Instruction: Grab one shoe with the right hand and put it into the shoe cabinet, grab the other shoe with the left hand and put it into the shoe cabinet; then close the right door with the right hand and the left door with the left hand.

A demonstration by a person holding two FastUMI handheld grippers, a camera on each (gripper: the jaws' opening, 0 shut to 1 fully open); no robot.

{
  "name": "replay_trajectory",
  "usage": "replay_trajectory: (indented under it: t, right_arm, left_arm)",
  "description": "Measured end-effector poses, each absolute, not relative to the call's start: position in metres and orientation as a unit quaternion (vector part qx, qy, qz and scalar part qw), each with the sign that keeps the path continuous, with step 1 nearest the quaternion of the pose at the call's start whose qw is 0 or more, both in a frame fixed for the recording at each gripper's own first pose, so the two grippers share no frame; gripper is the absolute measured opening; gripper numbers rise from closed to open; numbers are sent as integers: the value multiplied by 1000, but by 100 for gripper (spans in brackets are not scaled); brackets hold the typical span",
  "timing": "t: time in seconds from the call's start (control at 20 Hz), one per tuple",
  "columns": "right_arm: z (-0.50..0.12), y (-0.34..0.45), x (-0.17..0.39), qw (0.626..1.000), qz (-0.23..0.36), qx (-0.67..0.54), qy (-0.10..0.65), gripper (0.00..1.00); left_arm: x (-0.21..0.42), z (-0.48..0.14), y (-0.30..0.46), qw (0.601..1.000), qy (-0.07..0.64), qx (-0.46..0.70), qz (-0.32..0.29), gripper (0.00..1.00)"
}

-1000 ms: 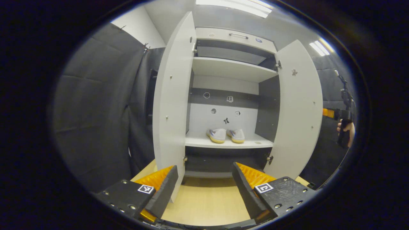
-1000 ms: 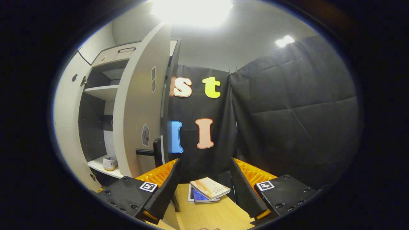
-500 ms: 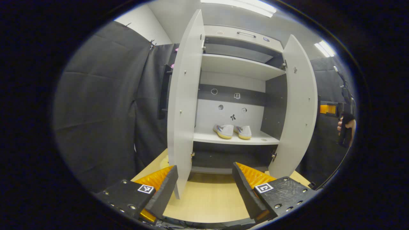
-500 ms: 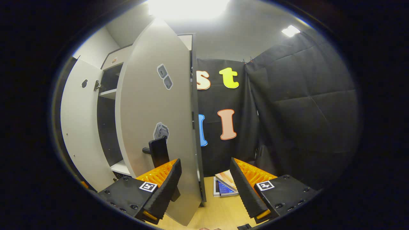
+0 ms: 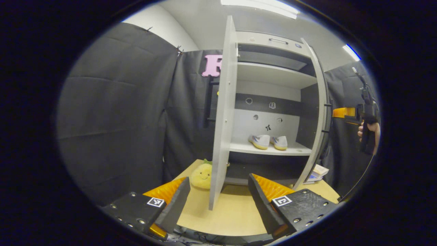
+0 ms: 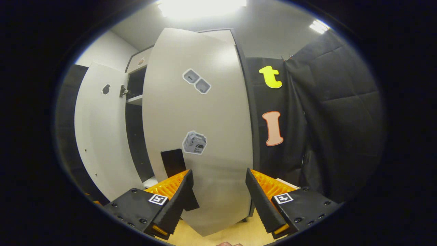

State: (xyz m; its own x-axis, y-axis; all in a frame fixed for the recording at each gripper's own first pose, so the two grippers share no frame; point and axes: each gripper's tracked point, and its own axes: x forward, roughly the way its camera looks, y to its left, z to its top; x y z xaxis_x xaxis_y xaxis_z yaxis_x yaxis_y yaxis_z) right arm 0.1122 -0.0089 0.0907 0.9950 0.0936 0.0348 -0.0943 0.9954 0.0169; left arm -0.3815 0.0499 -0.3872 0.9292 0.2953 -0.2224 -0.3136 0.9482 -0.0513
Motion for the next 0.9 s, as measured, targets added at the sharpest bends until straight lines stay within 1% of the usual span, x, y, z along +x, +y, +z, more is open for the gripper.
replay_trajectory:
  t: [0.15, 0.25, 0.4, 0.65, 0.9]
  right_arm:
    - [83, -13, 111, 999, 45, 11, -14, 98]
    - [69, -22, 110, 999, 37, 18, 8, 97]
    - [55, -37, 104, 999, 24, 39, 23, 97]
    - [40, -59, 91, 999, -9, 30, 19, 98]
    - [25, -64, 78, 999, -11, 32, 31, 98]
  left_arm:
    - [-395, -386, 82, 975, 103, -46, 189, 97]
    - [-400, -381, 106, 972, 97, -44, 209, 97]
    - [-397, -365, 140, 971, 87, -32, 221, 98]
    - [-373, -322, 198, 974, 59, -25, 218, 98]
    - [-332, -267, 231, 982, 16, -20, 188, 97]
